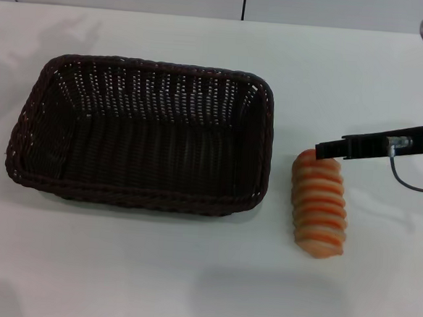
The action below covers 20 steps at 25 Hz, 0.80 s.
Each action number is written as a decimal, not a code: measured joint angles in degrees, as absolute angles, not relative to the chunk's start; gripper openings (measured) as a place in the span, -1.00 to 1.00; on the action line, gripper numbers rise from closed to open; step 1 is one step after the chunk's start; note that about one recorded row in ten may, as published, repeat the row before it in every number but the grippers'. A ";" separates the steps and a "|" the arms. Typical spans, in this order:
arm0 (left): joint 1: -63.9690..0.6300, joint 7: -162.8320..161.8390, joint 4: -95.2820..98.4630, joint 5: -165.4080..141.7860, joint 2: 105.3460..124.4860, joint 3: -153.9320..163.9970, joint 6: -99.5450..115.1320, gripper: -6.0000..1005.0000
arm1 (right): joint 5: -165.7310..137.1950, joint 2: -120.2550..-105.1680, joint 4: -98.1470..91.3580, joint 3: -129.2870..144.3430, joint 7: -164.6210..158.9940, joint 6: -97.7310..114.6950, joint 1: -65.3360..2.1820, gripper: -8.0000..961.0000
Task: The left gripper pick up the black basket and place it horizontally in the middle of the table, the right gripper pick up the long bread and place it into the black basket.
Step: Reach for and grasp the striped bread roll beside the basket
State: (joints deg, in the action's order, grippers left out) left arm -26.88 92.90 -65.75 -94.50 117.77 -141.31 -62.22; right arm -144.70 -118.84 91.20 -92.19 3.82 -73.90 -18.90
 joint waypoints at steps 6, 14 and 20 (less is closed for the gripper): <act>-26.85 92.90 -65.98 -94.48 117.77 -141.09 -62.50 -0.33 | -144.45 -118.81 89.02 -92.20 4.15 -74.77 -20.12 0.27; -26.65 92.90 -66.15 -94.47 117.77 -141.12 -62.49 -0.33 | -144.03 -118.89 86.80 -92.53 4.76 -74.47 -20.59 0.27; -26.60 93.03 -66.18 -94.48 117.72 -140.96 -62.49 -0.33 | -143.16 -118.96 83.69 -92.67 6.11 -73.81 -21.70 0.27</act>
